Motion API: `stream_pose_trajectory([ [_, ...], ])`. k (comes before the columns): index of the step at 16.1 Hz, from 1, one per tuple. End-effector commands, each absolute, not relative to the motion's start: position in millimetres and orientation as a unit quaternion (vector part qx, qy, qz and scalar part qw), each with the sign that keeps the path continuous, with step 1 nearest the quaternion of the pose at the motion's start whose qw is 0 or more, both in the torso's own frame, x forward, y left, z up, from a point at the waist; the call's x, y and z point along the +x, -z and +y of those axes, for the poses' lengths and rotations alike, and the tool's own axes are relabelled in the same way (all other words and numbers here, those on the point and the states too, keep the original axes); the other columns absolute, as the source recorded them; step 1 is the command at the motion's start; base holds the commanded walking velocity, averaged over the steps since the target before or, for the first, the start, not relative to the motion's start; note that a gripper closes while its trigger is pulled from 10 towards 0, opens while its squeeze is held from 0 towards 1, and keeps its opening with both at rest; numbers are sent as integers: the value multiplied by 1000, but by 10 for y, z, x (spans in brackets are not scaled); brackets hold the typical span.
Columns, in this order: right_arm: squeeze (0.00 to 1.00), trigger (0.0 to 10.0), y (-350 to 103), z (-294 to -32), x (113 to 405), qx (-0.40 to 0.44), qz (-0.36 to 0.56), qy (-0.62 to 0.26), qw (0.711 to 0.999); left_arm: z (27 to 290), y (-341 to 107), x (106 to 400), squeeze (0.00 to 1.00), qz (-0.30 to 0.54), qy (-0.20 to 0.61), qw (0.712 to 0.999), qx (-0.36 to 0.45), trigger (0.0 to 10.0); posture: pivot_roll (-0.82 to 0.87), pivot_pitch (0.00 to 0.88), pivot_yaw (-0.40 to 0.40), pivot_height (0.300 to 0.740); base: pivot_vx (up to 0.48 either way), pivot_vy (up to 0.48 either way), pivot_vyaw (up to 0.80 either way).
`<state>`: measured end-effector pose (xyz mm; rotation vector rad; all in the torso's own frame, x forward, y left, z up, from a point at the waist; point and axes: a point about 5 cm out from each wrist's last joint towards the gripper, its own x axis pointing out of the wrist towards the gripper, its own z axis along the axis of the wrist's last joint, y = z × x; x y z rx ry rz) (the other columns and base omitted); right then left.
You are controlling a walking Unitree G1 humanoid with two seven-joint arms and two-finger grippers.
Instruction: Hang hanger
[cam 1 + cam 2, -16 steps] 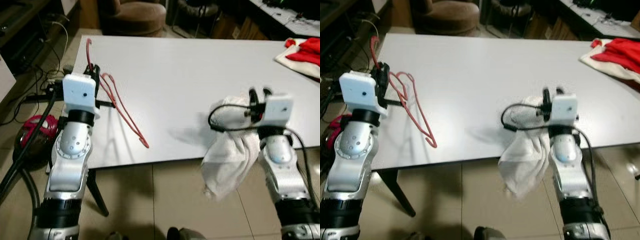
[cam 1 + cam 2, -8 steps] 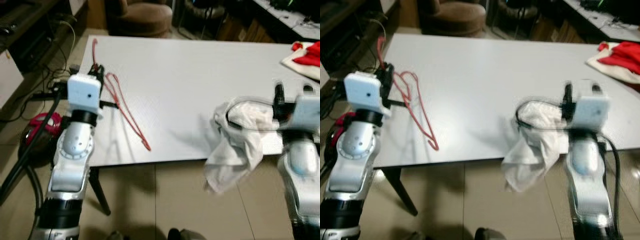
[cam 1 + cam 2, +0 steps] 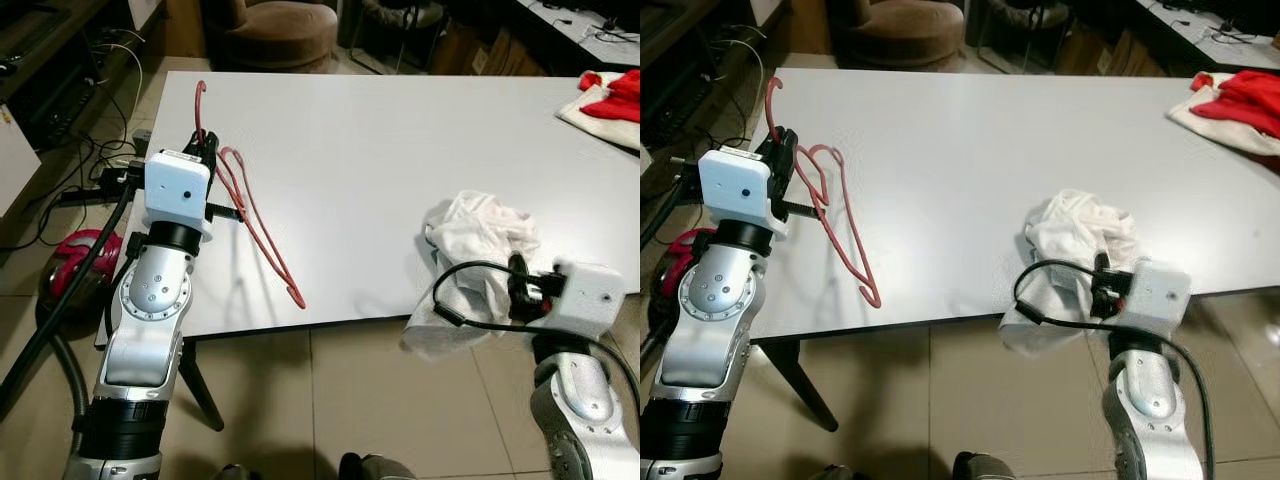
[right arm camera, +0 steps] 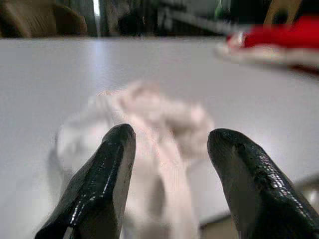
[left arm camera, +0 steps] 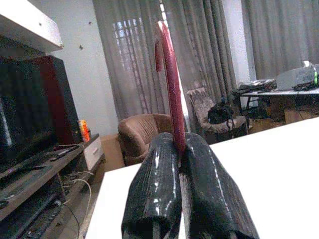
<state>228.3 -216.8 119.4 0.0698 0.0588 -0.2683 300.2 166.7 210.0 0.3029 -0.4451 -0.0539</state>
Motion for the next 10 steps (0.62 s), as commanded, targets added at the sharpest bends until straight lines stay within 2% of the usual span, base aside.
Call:
stream_pose_trajectory([
  [1, 0, 10000, -1090, -2240, 2285, 56, 65, 140, 986, 1614, -2146, 3015, 0, -230, 38, 961, 151, 10000, -107, 71, -34, 740, 0, 0, 0],
  [4, 0, 10000, -962, -2249, 2377, 57, 97, 119, 986, 1593, -2153, 3022, 0, -232, 41, 960, 150, 10000, -108, 70, -27, 740, 0, 0, 0],
  [6, 0, 10000, -874, -2336, 2425, 100, 133, 163, 972, 1582, -2171, 3027, 0, -235, 43, 959, 151, 10000, -101, 72, -32, 740, 0, 0, 0],
  [10, 0, 10000, -807, -2349, 2598, 142, 164, 159, 963, 1598, -2228, 3038, 0, -245, 36, 957, 151, 10000, -95, 72, -32, 740, 0, 0, 0],
])
